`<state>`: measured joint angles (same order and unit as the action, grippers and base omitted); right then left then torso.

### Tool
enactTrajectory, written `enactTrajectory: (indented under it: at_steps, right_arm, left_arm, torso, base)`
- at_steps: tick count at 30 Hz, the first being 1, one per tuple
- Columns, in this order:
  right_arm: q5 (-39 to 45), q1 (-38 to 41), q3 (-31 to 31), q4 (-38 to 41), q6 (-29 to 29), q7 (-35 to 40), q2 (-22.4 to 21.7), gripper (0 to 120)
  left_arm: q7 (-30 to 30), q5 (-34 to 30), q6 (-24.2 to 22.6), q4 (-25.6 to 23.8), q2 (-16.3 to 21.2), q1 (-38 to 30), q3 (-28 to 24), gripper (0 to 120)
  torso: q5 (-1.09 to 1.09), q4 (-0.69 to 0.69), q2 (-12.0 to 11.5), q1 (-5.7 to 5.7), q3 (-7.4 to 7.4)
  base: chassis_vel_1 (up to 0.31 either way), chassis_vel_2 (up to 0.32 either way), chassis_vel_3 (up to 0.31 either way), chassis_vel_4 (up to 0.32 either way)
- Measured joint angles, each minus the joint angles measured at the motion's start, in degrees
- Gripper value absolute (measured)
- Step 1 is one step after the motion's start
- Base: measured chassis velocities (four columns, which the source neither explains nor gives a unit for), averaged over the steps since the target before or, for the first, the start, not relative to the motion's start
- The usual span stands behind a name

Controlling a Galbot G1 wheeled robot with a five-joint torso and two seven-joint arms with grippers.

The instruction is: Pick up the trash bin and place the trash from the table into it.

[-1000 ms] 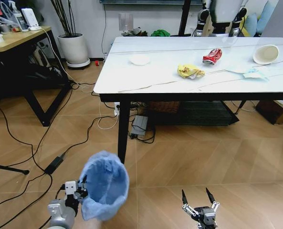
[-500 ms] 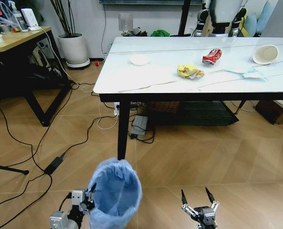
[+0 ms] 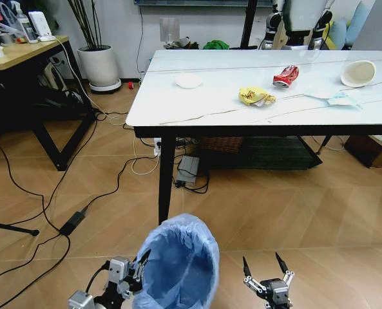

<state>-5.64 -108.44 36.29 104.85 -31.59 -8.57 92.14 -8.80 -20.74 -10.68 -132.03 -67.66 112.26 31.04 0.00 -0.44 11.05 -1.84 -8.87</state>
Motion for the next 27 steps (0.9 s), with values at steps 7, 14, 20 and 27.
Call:
enactTrajectory:
  at_steps: [7,14,20,27]
  right_arm:
    - [-0.2,-0.3,0.6,0.0,0.0,0.0,0.0,100]
    - [-0.2,-0.4,1.1,0.0,-0.1,0.0,0.0,100]
    - [-0.3,-0.5,1.1,-0.2,-0.2,0.0,0.0,100]
    - [-0.4,-0.7,1.1,0.1,-0.3,0.0,0.0,100]
  left_arm:
    - [2.7,-2.1,0.8,-2.2,1.2,0.4,-1.2,0]
    - [5.1,-3.4,0.2,-4.7,2.7,2.2,-1.5,0]
    - [5.6,-1.7,0.7,-4.9,2.4,3.1,-2.1,0]
    - [6.1,0.1,1.3,-3.5,1.1,3.0,-3.6,0]
  torso:
    - [0.0,0.0,0.0,0.0,0.0]
    - [0.0,0.0,0.0,0.0,0.0]
    - [0.0,0.0,0.0,0.0,0.0]
    - [0.0,0.0,0.0,0.0,0.0]
  base:
    - [0.0,0.0,0.0,0.0]
    - [0.0,0.0,0.0,0.0]
    - [0.0,0.0,0.0,0.0]
    - [0.0,0.0,0.0,0.0]
